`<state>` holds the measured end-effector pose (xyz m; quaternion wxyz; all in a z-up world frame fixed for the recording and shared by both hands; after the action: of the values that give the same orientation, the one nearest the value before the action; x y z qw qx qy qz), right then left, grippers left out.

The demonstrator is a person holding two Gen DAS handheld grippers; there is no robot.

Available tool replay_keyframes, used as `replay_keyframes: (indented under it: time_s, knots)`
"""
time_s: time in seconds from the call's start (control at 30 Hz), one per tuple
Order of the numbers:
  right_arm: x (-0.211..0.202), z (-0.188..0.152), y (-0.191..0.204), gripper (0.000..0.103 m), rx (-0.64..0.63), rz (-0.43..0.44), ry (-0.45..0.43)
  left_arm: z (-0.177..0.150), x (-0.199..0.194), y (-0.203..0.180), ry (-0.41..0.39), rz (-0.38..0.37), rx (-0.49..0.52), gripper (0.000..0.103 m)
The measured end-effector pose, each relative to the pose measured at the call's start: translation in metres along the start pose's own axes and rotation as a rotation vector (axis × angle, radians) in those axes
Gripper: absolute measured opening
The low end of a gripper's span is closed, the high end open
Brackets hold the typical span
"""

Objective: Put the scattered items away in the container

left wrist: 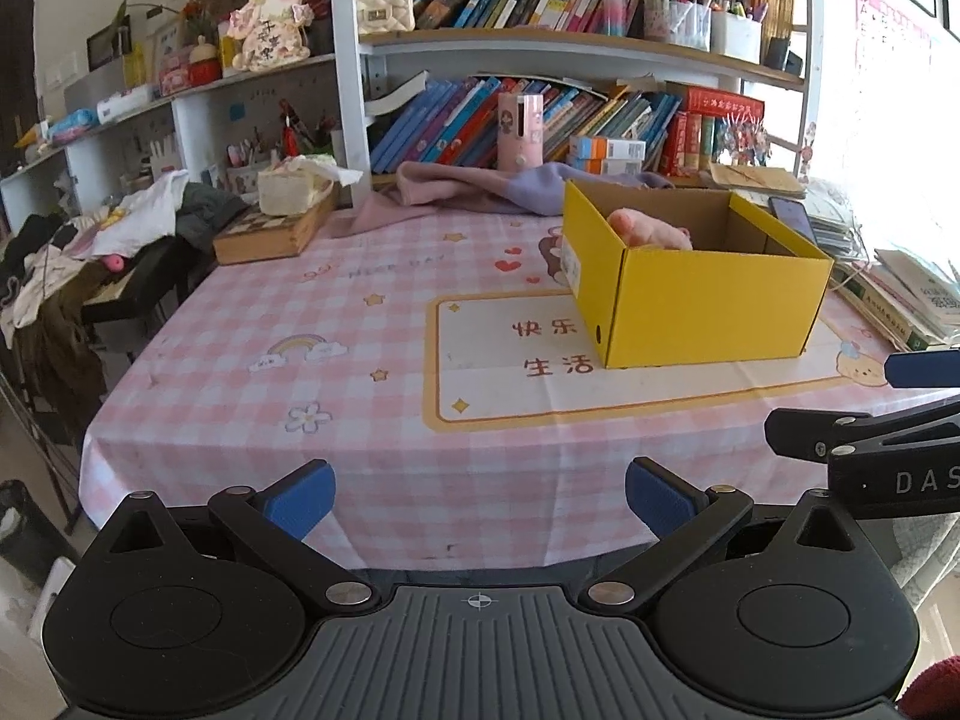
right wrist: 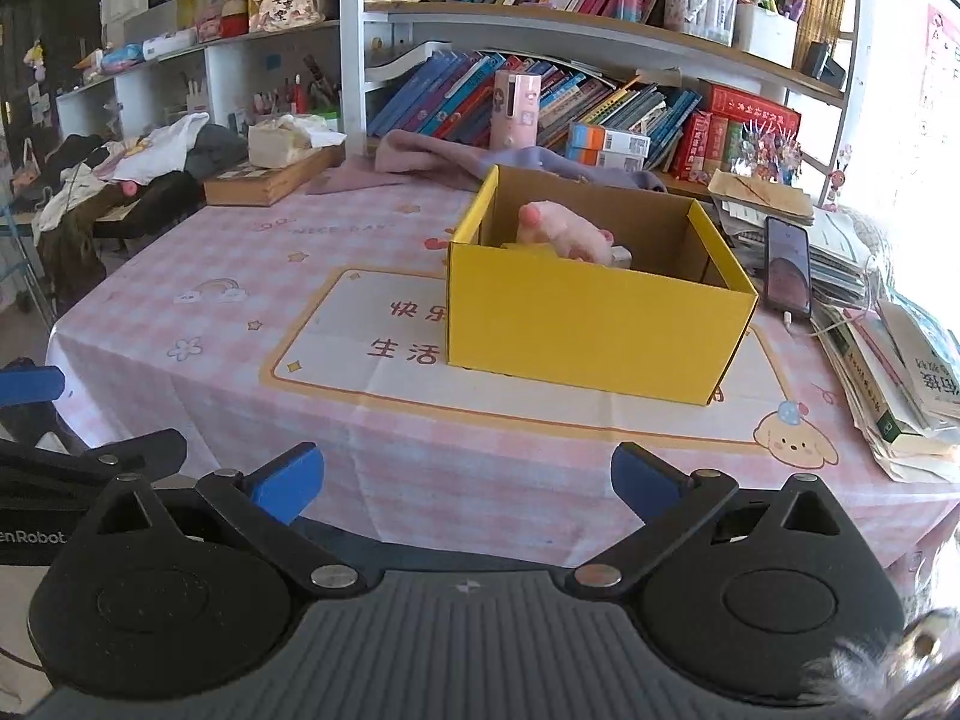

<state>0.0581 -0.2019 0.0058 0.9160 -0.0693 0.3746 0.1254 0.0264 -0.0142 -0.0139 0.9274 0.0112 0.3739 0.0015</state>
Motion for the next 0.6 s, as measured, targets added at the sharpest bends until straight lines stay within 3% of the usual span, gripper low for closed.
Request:
replay_keyframes:
  time_s: [0.6]
  knots:
    - [-0.001, 0.005, 0.006, 0.103, 0.005, 0.006, -0.012, 0.004, 0.002, 0.012, 0.016, 0.011, -0.014, 0.103]
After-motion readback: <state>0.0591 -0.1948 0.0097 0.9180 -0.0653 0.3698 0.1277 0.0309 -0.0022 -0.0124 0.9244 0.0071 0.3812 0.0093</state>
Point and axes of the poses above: each gripper's, at about its wrist camera, not at the fingertips, and x roughly the way its jaws point, y to its left, z to its top, the point moved 4 cm from there along x, roughly the way its jaws point, and after that the axes turned 6 degrees about y, right-handed, at the moved point
